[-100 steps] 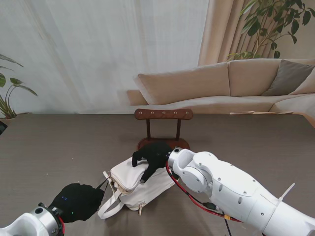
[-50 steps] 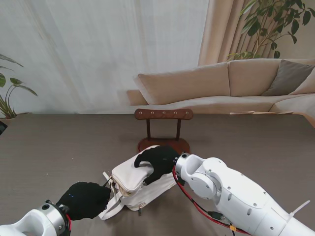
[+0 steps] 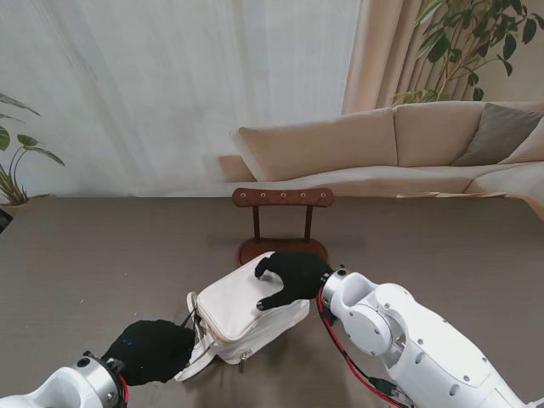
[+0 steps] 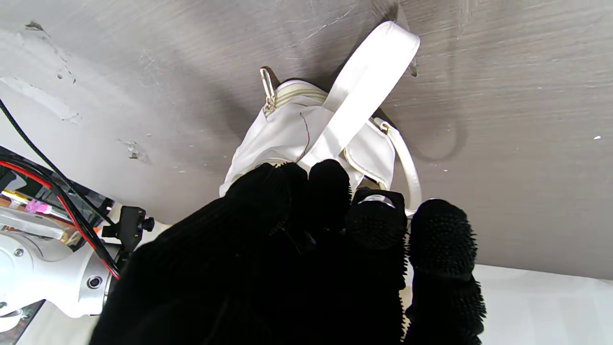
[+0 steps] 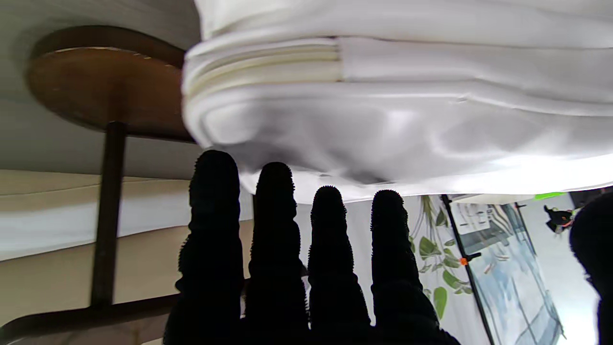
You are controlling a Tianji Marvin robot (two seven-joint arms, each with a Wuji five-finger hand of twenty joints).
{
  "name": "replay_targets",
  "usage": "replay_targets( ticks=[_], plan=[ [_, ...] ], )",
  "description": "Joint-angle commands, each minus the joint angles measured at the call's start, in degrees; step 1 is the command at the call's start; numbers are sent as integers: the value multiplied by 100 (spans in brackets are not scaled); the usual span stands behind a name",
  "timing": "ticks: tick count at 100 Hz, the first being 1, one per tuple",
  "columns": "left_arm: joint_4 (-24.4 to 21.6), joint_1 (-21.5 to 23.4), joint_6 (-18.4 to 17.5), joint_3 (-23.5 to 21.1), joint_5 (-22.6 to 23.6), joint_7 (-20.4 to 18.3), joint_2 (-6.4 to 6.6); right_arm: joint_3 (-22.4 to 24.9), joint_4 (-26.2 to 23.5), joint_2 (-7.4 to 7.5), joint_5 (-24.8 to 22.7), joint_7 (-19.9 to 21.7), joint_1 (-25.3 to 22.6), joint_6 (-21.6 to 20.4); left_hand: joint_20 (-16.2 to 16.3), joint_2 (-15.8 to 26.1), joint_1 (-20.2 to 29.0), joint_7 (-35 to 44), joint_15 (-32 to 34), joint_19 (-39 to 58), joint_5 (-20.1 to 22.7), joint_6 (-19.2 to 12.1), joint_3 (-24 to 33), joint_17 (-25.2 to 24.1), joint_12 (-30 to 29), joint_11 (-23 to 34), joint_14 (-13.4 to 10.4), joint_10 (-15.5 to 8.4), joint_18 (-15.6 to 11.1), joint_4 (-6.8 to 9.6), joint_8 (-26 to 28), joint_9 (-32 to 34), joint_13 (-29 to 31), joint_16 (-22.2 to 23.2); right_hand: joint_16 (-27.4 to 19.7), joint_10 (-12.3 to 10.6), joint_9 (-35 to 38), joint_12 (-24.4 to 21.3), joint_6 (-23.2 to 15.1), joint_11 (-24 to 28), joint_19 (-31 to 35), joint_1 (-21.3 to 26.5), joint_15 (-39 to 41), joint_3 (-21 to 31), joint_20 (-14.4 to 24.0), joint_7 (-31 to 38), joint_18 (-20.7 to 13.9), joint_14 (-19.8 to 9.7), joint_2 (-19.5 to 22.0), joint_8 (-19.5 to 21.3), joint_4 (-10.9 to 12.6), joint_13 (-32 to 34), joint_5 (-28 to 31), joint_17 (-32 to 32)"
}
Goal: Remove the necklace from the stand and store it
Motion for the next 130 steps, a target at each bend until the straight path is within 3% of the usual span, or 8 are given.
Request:
replay_targets(
  ticks=[1, 32, 52, 98, 130],
  plan=[
    [-78, 63, 51, 15, -58, -112, -10, 89, 62, 52, -61, 126, 25, 92, -17, 91, 117, 368, 51, 111, 145, -254, 107, 39, 73, 103, -33, 172, 8, -86, 133, 238, 147, 12, 84, 144, 203, 40, 110, -55, -129, -121, 142, -65, 67, 46, 400, 438, 195, 70, -84, 295, 54, -2053],
    [147, 37, 249, 75, -183, -85, -8, 229, 287, 44, -425, 121, 139, 843, -12, 86, 121, 365, 48, 108, 155, -243, 114, 27, 74, 105, -13, 177, 18, -85, 130, 243, 150, 12, 117, 267, 473, 79, 394, 39, 14, 110, 252, -245, 118, 191, 468, 500, 547, 142, 6, 569, 191, -1899],
    [400, -100, 400, 219, -255, -77, 6, 125, 495, 63, -476, 244, 245, 1053, -7, 83, 124, 362, 45, 111, 157, -240, 112, 24, 74, 104, 0, 189, 19, -84, 129, 241, 150, 12, 166, 323, 638, 111, 479, 103, 128, 189, 383, -380, 121, 313, 472, 515, 682, 193, 38, 741, 370, -1821],
    [1141, -776, 489, 558, -291, 15, 34, 200, 487, 84, 44, 322, -93, 632, 4, 77, 118, 359, 36, 120, 163, -235, 114, 26, 71, 107, 13, 191, 28, -82, 129, 244, 158, 8, 246, 228, 1069, 220, 353, 224, 248, 457, 572, -534, 76, 534, 443, 459, 813, 335, 75, 983, 834, -1770],
    [1939, -1790, 337, 1004, -599, 292, 38, 645, 175, 81, 424, 259, -695, 246, 4, 68, 112, 354, 24, 118, 161, -223, 126, 16, 68, 109, 30, 200, 39, -83, 124, 243, 158, 3, 266, 226, 1153, 274, 344, 219, 285, 715, 620, -686, 32, 584, 437, 493, 859, 407, 107, 1022, 933, -1791]
  ],
)
